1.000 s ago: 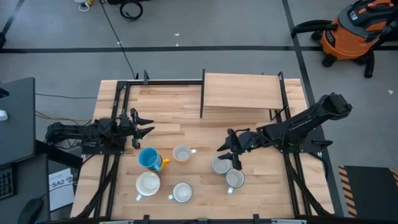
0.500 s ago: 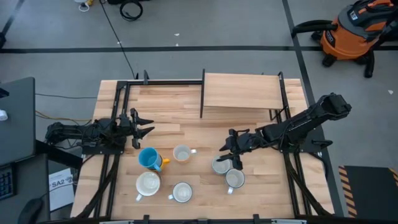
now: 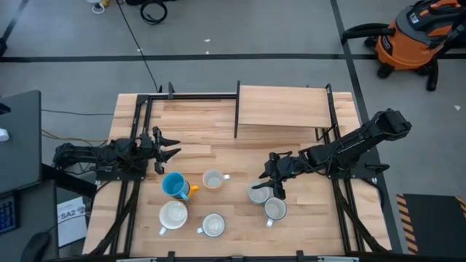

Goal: Place coffee mugs
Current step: Put the light blue pattern mug on the shelf

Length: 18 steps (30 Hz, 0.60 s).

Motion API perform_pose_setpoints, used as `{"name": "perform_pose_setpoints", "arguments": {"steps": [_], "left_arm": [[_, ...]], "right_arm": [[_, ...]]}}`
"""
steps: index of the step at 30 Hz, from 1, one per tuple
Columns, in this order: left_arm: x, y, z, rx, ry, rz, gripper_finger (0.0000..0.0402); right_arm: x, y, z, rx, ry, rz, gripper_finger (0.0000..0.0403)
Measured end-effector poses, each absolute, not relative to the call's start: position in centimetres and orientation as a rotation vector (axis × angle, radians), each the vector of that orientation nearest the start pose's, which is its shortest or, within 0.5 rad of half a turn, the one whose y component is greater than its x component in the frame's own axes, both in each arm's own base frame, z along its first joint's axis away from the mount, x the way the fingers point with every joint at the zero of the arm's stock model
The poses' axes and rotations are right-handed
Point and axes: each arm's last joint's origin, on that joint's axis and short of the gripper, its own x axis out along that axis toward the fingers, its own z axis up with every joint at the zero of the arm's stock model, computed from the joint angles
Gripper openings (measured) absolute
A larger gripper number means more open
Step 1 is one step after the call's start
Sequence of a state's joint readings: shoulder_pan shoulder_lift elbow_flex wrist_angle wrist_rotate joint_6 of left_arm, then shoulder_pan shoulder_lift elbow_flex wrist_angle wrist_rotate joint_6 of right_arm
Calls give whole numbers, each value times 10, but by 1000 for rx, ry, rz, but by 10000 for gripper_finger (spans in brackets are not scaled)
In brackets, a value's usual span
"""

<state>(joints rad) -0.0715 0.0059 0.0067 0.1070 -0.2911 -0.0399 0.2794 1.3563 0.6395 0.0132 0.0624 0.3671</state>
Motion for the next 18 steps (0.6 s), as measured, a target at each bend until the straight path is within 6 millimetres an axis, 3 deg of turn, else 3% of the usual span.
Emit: {"name": "perform_pose_setpoints", "arguments": {"steps": [12, 18], "left_arm": [[96, 1, 176, -59, -111, 217, 149], [96, 1, 176, -59, -110, 217, 149]], "right_arm": [[250, 70, 181, 335, 761, 40, 160], [250, 70, 181, 334, 768, 38, 141]]}}
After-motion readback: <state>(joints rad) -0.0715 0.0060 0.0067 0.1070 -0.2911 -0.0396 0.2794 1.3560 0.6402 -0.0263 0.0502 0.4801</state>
